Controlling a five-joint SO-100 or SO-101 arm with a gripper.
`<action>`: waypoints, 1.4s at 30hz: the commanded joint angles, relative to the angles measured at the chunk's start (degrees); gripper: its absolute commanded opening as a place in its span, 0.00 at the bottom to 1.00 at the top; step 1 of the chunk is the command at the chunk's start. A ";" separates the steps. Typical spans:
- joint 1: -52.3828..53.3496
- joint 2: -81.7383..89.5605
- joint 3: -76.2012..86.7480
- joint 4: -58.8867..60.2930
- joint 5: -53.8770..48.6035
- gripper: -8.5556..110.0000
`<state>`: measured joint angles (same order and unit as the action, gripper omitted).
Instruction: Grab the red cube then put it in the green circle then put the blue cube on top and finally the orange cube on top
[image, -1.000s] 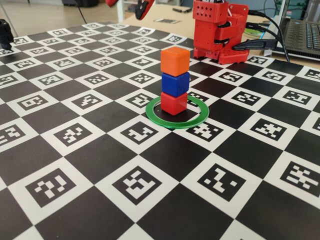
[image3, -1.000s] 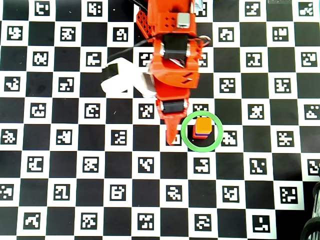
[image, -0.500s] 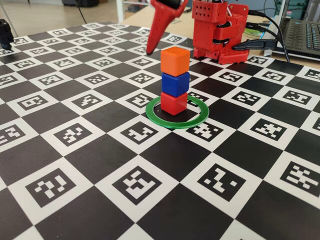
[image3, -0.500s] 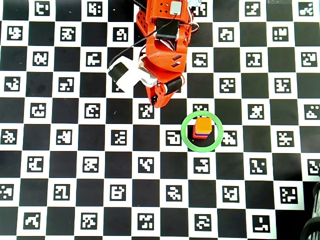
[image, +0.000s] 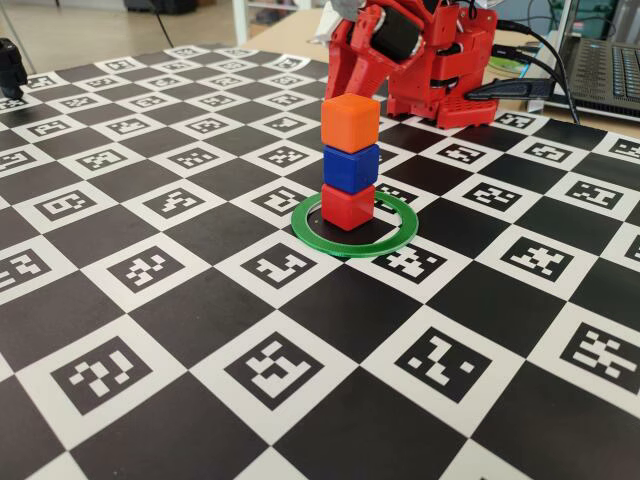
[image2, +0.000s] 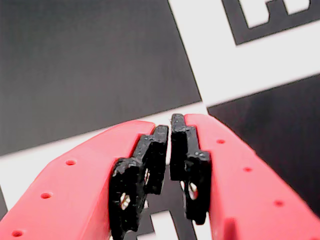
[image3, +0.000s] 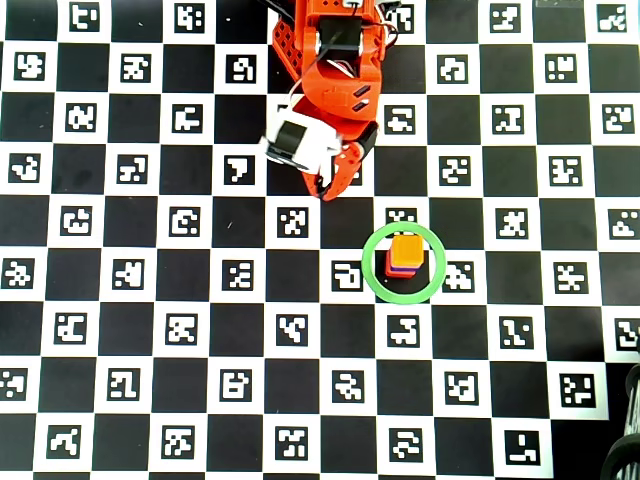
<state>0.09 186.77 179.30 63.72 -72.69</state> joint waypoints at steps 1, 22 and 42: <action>-1.32 3.16 2.20 5.45 -4.75 0.02; -1.85 5.80 2.29 13.97 -8.35 0.02; -1.85 5.80 2.29 13.97 -8.35 0.02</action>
<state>-1.23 189.76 179.30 72.42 -80.68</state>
